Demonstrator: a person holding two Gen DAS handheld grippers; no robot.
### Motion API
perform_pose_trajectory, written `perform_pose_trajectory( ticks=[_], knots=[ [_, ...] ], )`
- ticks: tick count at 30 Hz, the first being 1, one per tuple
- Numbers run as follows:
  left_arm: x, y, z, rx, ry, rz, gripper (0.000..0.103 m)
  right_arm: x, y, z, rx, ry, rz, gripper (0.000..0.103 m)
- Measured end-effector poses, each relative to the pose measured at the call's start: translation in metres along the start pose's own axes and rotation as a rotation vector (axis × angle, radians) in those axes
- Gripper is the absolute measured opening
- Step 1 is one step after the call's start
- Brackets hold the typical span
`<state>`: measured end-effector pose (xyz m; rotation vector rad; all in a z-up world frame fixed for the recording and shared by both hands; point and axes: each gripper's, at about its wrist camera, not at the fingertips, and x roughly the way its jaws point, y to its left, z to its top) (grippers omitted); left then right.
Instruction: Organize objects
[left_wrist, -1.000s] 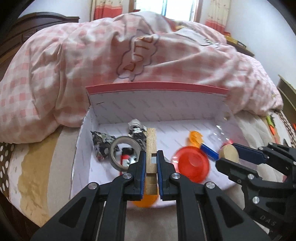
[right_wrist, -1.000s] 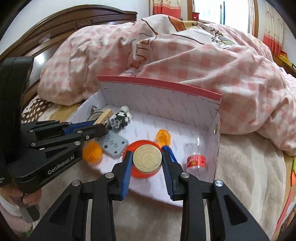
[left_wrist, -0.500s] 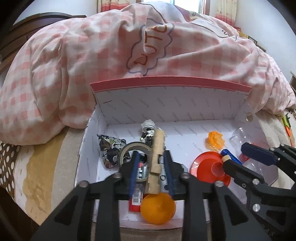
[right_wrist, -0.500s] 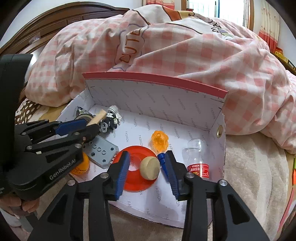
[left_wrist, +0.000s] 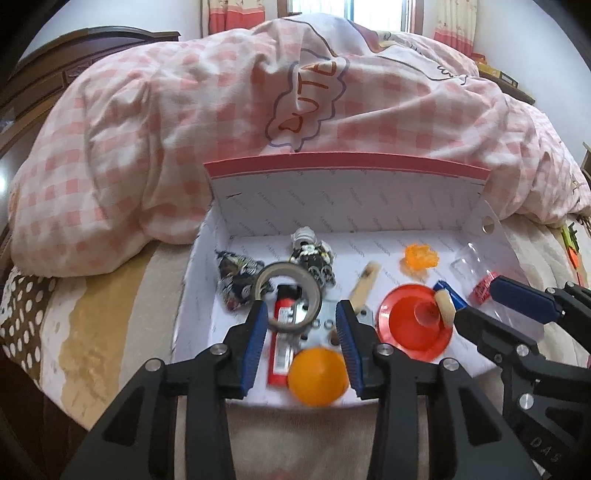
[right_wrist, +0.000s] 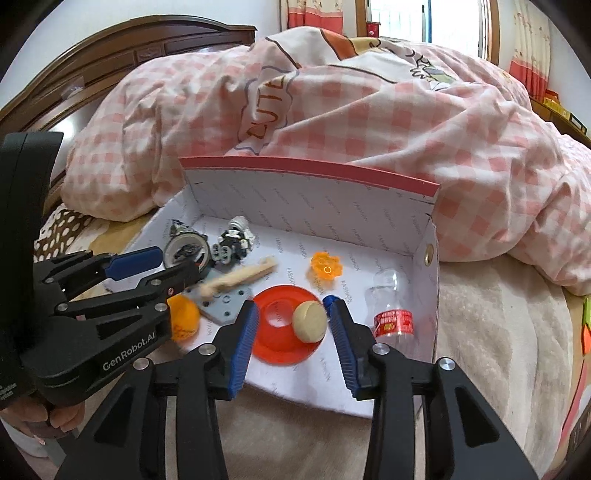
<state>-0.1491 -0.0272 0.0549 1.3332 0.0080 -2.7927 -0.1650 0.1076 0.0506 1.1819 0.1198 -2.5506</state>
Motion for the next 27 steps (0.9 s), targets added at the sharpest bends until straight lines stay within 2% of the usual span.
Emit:
perform_pose_trajectory(
  ticks=[7,9,13,20,27],
  knots=[
    [-0.031,0.008,-0.019,-0.039,-0.011,-0.005,0.043,-0.025,0.014,-0.009,-0.009,-0.015,0.004,0.042],
    [-0.027,0.014,-0.014,-0.047,-0.010,-0.007,0.043,-0.032,0.018,-0.012,-0.008,-0.015,0.001,0.041],
    [-0.039,0.015,-0.024,-0.049,-0.007,-0.013,0.044,-0.043,0.022,-0.022,0.010,-0.005,0.012,0.042],
    [-0.048,0.007,-0.050,-0.030,0.029,-0.015,0.044,-0.044,0.025,-0.048,0.042,0.046,-0.003,0.042],
    [-0.043,0.003,-0.066,-0.024,0.061,-0.037,0.044,-0.044,0.022,-0.063,0.070,0.058,-0.006,0.042]
  ],
)
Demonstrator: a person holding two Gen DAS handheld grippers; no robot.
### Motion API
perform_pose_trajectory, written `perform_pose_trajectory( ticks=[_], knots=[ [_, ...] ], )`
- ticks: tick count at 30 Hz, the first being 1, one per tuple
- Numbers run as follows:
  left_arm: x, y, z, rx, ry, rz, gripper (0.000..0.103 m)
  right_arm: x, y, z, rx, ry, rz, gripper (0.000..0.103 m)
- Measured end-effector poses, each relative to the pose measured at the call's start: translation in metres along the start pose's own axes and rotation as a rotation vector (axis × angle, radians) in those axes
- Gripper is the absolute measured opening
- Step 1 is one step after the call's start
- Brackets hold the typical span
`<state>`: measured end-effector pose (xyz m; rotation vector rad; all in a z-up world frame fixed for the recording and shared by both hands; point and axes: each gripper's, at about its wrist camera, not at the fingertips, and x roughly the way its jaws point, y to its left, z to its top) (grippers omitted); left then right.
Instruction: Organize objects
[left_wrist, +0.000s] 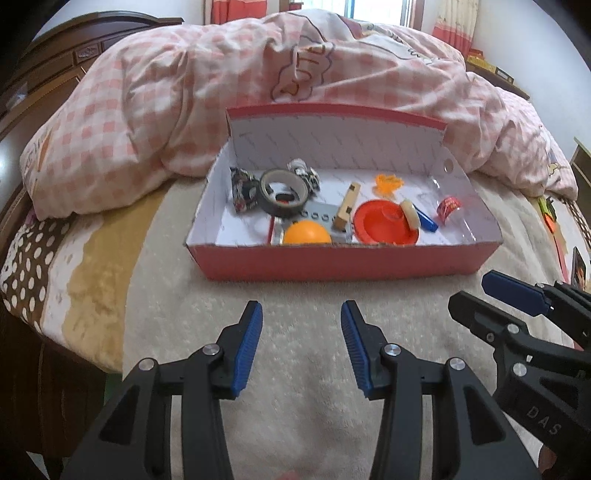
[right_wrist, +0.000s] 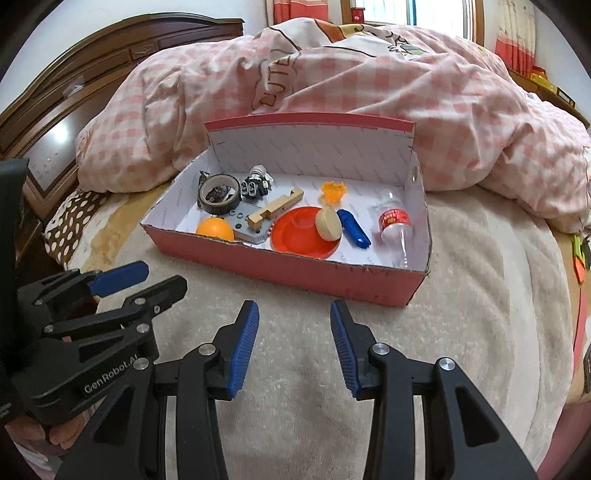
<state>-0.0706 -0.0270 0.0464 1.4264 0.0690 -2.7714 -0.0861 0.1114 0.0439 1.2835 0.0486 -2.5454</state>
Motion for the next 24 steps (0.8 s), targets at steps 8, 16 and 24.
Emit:
perform_pose_trajectory(
  ticks=[8,16,24],
  knots=[
    [0.003,-0.001,-0.001,0.000,0.007,-0.012,0.044,0.008,0.000,-0.003,0.002,0.020,0.000,0.042],
    [0.005,0.000,-0.001,-0.004,0.014,-0.006,0.044,0.010,-0.001,-0.004,0.009,0.029,0.003,0.042],
    [0.006,0.002,-0.001,-0.008,0.013,0.003,0.044,0.013,-0.001,-0.005,0.010,0.034,0.003,0.042]
  ],
)
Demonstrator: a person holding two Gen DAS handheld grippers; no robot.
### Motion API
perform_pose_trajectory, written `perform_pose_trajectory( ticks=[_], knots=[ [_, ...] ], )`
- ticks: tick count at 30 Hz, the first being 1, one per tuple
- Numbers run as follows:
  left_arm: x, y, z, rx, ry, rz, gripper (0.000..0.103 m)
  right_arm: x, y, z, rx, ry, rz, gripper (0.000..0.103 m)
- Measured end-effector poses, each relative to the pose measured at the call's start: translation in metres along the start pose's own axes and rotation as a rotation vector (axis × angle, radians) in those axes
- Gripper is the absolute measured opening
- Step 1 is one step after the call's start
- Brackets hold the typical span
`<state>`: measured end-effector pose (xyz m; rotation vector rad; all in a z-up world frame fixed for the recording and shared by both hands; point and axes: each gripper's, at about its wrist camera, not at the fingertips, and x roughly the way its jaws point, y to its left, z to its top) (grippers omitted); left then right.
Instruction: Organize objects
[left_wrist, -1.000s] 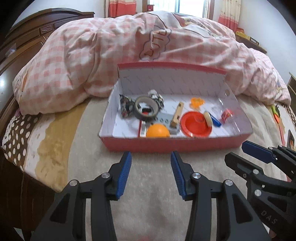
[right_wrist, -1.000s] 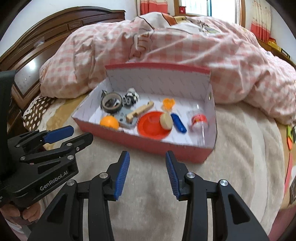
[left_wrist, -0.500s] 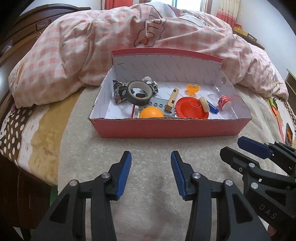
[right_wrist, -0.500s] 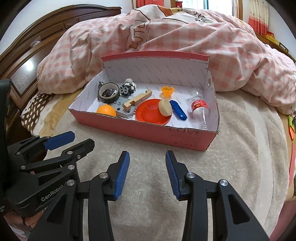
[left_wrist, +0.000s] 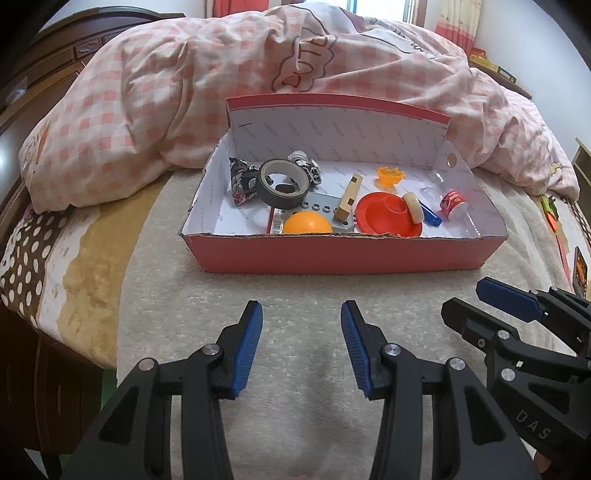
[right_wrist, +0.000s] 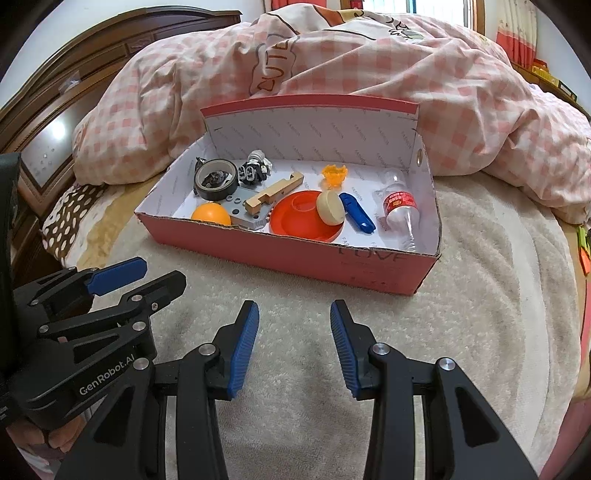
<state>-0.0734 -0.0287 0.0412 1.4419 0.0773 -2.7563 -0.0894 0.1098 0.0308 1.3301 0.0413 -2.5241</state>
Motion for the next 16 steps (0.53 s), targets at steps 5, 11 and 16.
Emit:
perform_pose_trajectory(
  ticks=[5,11,16],
  knots=[
    [0.0002,0.0001,-0.0005,0.000,-0.002,0.010,0.044,0.0003,-0.0005,0.0003,-0.002,0.000,0.002,0.042],
    [-0.0007,0.0001,-0.0009,0.000,-0.010,0.011,0.044,0.0009,-0.0006,-0.0001,-0.003,0.000,0.005,0.042],
    [0.0001,-0.0014,-0.0009,0.007,-0.005,0.010,0.044,0.0004,-0.0007,-0.0001,-0.002,0.000,0.002,0.042]
  ],
)
